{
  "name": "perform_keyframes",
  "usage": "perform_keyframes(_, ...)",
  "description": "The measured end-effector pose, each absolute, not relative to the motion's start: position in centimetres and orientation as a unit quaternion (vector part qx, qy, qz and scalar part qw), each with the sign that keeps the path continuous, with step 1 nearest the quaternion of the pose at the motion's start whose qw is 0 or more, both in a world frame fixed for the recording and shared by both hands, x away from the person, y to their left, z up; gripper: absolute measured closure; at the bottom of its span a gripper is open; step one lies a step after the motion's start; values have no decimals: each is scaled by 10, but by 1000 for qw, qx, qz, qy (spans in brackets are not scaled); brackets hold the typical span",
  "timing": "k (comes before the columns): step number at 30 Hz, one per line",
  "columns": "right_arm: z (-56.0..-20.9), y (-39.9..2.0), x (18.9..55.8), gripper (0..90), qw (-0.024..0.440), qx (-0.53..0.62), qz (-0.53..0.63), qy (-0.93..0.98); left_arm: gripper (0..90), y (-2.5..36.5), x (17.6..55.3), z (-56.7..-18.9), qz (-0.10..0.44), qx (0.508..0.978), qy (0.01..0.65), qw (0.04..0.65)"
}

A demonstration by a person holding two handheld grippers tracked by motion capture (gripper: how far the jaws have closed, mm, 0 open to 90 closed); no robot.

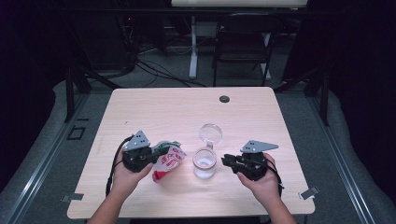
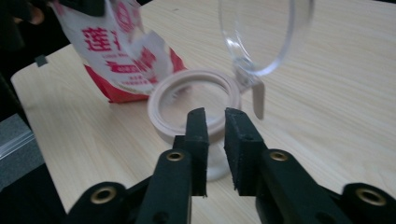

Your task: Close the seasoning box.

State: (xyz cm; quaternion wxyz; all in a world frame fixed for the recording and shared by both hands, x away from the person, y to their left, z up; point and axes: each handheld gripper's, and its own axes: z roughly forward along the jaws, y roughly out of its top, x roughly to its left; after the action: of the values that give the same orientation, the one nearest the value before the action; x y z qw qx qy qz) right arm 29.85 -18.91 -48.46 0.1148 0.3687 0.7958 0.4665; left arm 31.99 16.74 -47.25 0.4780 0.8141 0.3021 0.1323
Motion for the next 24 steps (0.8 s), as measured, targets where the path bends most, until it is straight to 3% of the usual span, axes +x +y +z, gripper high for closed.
perform_keyframes(7, -468, -156, 309, 865, 94, 323, 469, 817, 885, 162, 319, -479, 116, 807, 302, 494)
perform_keyframes(24, -469, -97, 324, 782, 66, 274, 463, 840, 877, 159, 318, -483, 112, 804, 303, 500)
